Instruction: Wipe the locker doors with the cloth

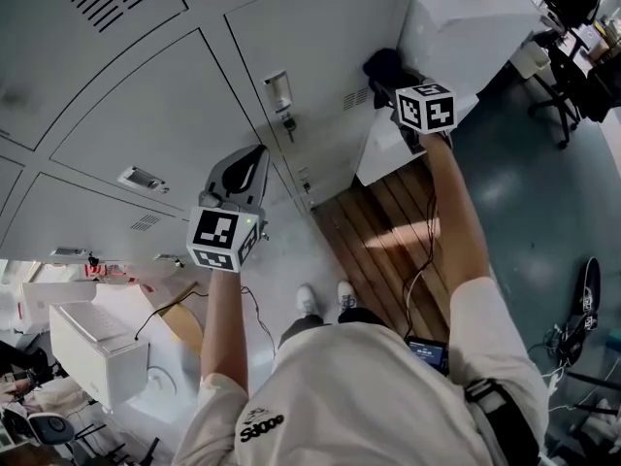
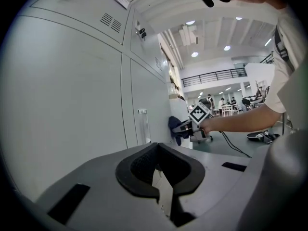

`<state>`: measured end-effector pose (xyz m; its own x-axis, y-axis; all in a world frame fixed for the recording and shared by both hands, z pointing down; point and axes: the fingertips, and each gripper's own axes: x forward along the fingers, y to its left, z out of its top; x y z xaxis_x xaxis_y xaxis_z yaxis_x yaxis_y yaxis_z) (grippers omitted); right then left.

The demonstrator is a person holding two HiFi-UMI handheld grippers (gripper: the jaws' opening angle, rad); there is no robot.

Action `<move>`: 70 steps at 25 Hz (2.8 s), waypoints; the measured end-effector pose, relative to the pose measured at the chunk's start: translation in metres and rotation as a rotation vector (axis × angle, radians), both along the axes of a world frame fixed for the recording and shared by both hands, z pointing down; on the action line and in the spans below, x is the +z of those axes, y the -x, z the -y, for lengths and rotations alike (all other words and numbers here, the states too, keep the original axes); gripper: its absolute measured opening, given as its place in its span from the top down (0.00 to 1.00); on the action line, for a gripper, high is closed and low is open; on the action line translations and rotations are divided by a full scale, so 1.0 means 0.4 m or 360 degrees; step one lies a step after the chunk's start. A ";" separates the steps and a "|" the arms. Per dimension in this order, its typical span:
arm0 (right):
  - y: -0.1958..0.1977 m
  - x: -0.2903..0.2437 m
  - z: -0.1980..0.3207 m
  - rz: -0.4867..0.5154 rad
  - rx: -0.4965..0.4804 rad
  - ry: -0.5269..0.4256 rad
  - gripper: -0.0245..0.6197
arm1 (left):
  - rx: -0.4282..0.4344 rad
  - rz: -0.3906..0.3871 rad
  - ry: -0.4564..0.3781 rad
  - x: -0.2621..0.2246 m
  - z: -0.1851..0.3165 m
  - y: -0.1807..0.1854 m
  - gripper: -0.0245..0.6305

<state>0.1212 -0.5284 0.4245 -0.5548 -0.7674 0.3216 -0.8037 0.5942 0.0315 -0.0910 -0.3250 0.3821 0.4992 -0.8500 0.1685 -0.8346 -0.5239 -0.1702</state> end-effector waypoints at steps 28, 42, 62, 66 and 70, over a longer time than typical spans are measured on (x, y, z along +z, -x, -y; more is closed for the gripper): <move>0.540 0.227 -0.311 -0.0078 -0.0560 -0.0085 0.80 | -0.0156 -0.0008 0.0120 0.099 -0.111 0.106 0.94; 0.273 0.387 -0.142 -0.0237 -0.0409 -0.0119 0.80 | -0.0126 0.0015 0.0191 0.159 -0.079 0.073 0.94; 0.068 -0.108 -0.110 0.0160 0.0027 -0.0293 0.80 | 0.0016 -0.0003 0.0029 0.053 -0.048 -0.037 0.93; 0.088 -0.159 -0.247 0.0127 -0.0071 -0.0280 0.80 | 0.0017 -0.0006 -0.0057 -0.004 -0.067 -0.027 0.93; 0.105 -0.133 -0.401 0.0050 -0.0116 -0.0219 0.80 | 0.0006 -0.0027 -0.0135 -0.061 -0.084 -0.014 0.94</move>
<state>0.0792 -0.3679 0.3712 -0.6188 -0.7602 0.1978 -0.7604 0.6429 0.0923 -0.0855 -0.2912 0.3579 0.5046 -0.8589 0.0872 -0.8358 -0.5113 -0.2001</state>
